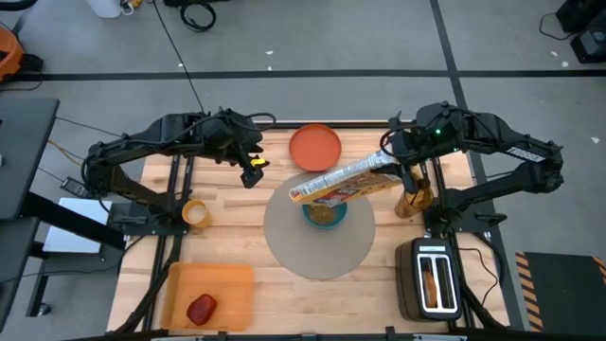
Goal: Arrange a breakfast setting
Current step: Pour the cereal into the green bowl
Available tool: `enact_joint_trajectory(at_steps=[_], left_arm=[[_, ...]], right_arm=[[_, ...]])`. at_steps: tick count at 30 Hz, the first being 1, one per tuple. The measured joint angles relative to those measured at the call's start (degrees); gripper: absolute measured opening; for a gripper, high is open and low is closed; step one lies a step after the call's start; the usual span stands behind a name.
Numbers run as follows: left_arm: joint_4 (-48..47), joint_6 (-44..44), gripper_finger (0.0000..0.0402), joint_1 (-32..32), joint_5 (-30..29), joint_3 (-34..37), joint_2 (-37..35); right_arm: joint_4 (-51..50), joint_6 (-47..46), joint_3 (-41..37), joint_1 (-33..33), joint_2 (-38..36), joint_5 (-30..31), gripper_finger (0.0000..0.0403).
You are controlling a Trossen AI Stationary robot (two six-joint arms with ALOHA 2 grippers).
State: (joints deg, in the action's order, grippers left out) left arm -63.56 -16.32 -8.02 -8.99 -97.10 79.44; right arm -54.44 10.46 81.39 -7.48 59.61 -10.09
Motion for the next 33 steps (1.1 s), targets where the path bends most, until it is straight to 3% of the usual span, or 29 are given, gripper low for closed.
enact_joint_trajectory(at_steps=[20, 23, 33], left_arm=[[3.74, 0.00, 0.0210, 0.01, -0.02, 0.00, 0.00], [3.75, 0.00, 0.0210, 0.03, 0.00, 0.00, 0.00], [3.79, -0.03, 0.0210, 0.21, -0.02, 0.00, 0.00]], right_arm=[[-3.15, -2.01, 0.36, 2.32, -0.83, 2.81, 0.0151], [-2.32, -2.52, 0.41, 2.42, -0.72, 0.36, 0.0151], [-3.65, -2.63, 0.37, 2.60, -1.28, 4.12, 0.0151]])
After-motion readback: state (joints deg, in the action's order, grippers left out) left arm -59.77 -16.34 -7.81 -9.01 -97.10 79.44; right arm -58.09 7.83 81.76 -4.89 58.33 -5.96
